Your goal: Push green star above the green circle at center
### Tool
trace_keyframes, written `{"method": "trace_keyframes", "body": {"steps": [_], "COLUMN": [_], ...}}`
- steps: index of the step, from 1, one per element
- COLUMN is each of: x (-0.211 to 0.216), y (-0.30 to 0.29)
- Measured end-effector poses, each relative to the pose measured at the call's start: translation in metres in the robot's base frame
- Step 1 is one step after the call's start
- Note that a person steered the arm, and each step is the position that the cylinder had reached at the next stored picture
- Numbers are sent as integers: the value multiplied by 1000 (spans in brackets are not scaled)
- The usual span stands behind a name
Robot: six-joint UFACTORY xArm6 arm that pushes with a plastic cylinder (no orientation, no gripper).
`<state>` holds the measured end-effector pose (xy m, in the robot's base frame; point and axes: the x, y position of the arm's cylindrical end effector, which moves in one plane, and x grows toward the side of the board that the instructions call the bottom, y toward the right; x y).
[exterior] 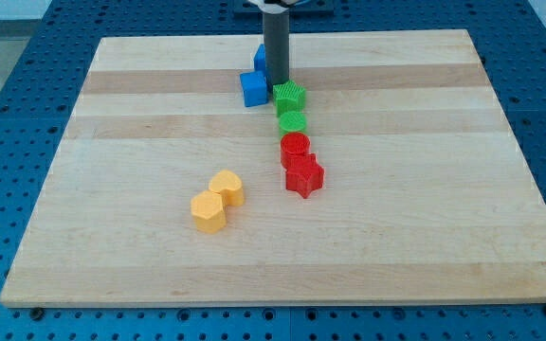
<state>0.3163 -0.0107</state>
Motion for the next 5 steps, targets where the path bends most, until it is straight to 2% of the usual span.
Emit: {"method": "trace_keyframes", "body": {"steps": [3,5], "x": [22,-3], "y": [0,0]}}
